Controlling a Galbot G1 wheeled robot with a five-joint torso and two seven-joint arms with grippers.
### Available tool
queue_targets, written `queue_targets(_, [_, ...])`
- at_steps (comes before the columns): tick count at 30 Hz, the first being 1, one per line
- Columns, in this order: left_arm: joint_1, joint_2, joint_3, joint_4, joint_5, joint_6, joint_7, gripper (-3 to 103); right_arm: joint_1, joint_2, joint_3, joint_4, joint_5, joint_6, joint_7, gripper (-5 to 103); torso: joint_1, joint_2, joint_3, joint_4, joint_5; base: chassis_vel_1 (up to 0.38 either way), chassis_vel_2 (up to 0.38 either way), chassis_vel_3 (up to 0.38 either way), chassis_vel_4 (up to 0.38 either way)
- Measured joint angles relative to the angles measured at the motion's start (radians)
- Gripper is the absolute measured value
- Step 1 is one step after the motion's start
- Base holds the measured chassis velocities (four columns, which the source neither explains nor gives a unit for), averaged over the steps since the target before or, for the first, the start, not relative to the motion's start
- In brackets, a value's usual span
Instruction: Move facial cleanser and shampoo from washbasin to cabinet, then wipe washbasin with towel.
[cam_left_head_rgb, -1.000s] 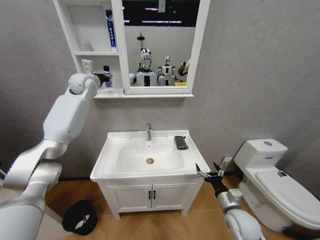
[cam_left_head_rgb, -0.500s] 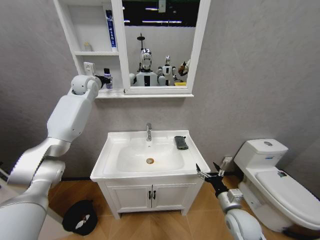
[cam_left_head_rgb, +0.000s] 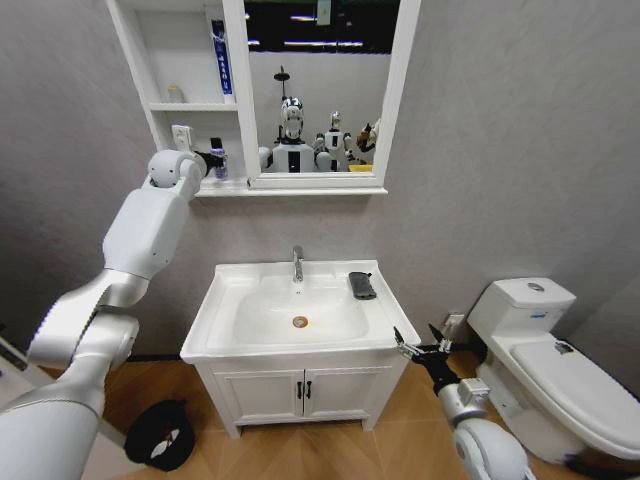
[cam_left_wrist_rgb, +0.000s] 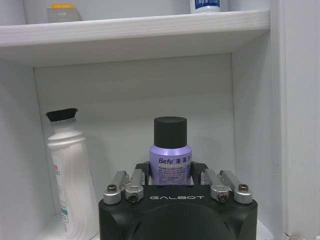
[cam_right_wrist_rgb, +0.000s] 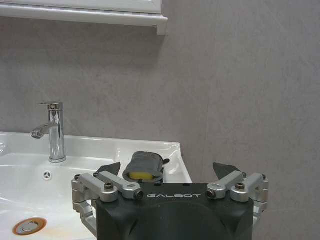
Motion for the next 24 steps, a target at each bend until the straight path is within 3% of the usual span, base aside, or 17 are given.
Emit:
queue_targets(7, [0.006, 0.002, -0.002, 0.010, 0.015, -0.009, 0.004, 40, -0.001, 0.000, 0.001, 0.001, 0.000, 0.001, -0.002, 100, 0.000, 0.000, 0.000, 0.0000, -0.0001, 0.000, 0.000, 0.000, 0.000])
queue_targets(10, [0.008, 0.000, -0.003, 0.011, 0.020, -0.009, 0.003, 55, -0.001, 0.000, 0.001, 0.001, 0.000, 0.001, -0.003, 100, 0.000, 0.000, 0.000, 0.0001, -0.0001, 0.000, 0.000, 0.000, 0.000])
queue_targets(12, [0.008, -0.001, -0.003, 0.011, 0.021, -0.009, 0.003, 55, -0.001, 0.001, 0.001, 0.001, 0.000, 0.001, -0.003, 100, 0.000, 0.000, 0.000, 0.0000, 0.0000, 0.000, 0.000, 0.000, 0.000])
queue_targets(13, [0.009, -0.001, -0.003, 0.011, 0.023, -0.010, 0.002, 66, -0.001, 0.001, 0.001, 0.001, 0.000, 0.001, -0.003, 100, 0.000, 0.000, 0.000, 0.0000, 0.0000, 0.000, 0.000, 0.000, 0.000])
queue_targets(14, [0.009, -0.001, -0.003, 0.011, 0.023, -0.010, 0.002, 66, -0.001, 0.001, 0.001, 0.001, 0.000, 0.001, -0.003, 100, 0.000, 0.000, 0.000, 0.0000, 0.0000, 0.000, 0.000, 0.000, 0.000])
queue_targets(16, [0.012, -0.002, -0.003, 0.010, 0.026, -0.011, 0.001, 77, -0.001, 0.000, 0.003, 0.001, 0.000, 0.003, -0.003, 100, 0.000, 0.000, 0.000, 0.0001, -0.0001, 0.000, 0.000, 0.000, 0.000])
queue_targets(19, [0.013, -0.001, -0.003, 0.010, 0.026, -0.011, 0.000, 82, -0.001, -0.001, 0.003, 0.001, 0.000, 0.003, -0.003, 100, 0.000, 0.000, 0.000, 0.0000, 0.0000, 0.000, 0.000, 0.000, 0.000])
queue_targets(22, [0.018, 0.005, -0.003, 0.001, 0.027, -0.012, -0.002, 97, -0.003, -0.003, 0.005, 0.001, 0.002, 0.005, -0.003, 100, 0.000, 0.000, 0.000, 0.0000, -0.0001, 0.000, 0.000, 0.000, 0.000])
queue_targets(24, [0.019, 0.008, -0.003, -0.003, 0.027, -0.012, -0.003, 99, -0.003, -0.003, 0.005, 0.001, 0.002, 0.006, -0.003, 100, 0.000, 0.000, 0.000, 0.0000, 0.0000, 0.000, 0.000, 0.000, 0.000])
